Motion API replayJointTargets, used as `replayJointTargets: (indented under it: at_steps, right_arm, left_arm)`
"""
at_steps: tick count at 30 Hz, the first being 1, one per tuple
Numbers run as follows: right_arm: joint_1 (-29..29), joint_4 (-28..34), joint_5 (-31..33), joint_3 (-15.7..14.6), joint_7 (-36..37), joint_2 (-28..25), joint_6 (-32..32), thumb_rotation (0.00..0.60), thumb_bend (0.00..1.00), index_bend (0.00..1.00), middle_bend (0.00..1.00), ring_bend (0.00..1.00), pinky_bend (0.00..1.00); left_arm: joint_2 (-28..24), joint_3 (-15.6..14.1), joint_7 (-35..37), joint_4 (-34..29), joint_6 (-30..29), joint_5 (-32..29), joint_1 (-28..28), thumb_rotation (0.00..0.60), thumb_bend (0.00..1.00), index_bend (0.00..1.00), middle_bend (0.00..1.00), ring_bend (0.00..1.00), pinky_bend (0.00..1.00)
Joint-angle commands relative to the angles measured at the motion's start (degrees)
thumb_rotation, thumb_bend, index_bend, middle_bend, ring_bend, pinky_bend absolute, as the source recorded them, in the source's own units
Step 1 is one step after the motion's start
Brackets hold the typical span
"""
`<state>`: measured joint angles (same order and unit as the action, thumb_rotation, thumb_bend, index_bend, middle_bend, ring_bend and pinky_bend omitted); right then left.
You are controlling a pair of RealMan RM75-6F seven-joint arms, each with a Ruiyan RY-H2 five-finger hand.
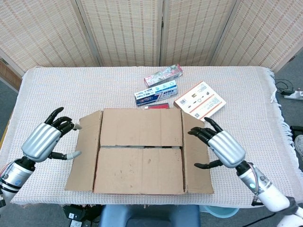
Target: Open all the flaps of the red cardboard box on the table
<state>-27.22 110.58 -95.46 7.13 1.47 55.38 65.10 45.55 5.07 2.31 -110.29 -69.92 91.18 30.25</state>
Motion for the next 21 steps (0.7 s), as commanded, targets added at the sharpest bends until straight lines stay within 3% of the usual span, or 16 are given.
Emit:
replayJointTargets:
  at_steps: [1, 10, 13, 21]
  right_arm:
    - [-3.8, 0.3, 3.7, 2.3, -4.1, 4.9, -3.8, 0.426, 0.02, 0.13, 0.19, 0.27, 0.04]
    - [-9.5, -2.1, 12.1, 5.6, -12.3, 13.9, -7.9, 0.432, 0.02, 0.09, 0.16, 0.25, 0.04]
    - [-11.4, -4.0, 14.2, 6.4, -15.7, 16.9, -8.5, 0.463, 0.02, 0.09, 0.16, 0.25, 0.04]
    - [-14.6, -7.8, 17.8, 7.1, -19.3, 21.3, -9.7, 0.476, 0.03, 0.09, 0.16, 0.25, 0.04]
  left_arm:
    - [0.2, -0.2, -0.6, -0.1, 0.3, 0.6, -0.1, 0.11, 0.17, 0.33, 0.41, 0.26, 0.0]
    - [0.3, -0.2, -0.5, -0.2, 0.2, 1.7, -0.7, 0.119, 0.17, 0.33, 0.41, 0.26, 0.0]
    - [0.4, -0.2, -0.2, 0.1, 0.5, 1.7, -0.8, 0.12, 0.17, 0.33, 0.41, 0.26, 0.0]
    - [1.1, 0.0, 0.3, 1.0, 1.1, 1.5, -0.8, 0.119, 0.17, 0.33, 0.41, 0.26, 0.0]
